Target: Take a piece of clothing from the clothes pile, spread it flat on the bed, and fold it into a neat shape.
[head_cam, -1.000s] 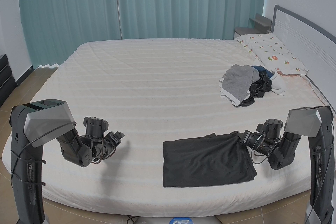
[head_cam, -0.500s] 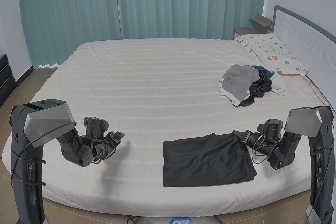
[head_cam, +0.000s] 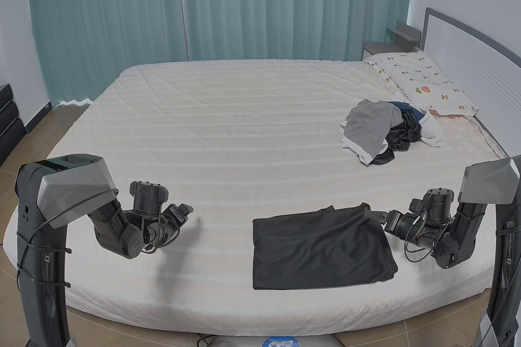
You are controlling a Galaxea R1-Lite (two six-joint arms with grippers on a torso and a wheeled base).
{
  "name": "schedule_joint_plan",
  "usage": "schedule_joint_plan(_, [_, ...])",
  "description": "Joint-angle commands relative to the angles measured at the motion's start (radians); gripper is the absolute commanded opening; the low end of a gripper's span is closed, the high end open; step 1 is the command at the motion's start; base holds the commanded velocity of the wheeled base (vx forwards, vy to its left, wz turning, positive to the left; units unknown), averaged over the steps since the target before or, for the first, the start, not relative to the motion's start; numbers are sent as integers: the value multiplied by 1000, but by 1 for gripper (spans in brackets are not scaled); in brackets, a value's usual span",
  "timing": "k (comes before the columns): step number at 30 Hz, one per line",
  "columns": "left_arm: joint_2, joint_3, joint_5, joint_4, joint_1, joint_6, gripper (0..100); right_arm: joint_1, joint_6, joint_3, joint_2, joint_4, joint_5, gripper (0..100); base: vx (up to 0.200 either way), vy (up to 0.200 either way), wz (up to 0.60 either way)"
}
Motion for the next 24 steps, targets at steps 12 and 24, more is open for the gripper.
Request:
schedule_joint_plan(12, [1, 1, 1, 0, -3, -1, 100, -53, -68, 303, -197, 121, 129, 100, 0, 0, 0])
schedule_joint_plan(24, [9, 1, 1, -2, -5, 23, 100, -65, -234, 389, -28, -12, 177, 100, 0, 0, 0])
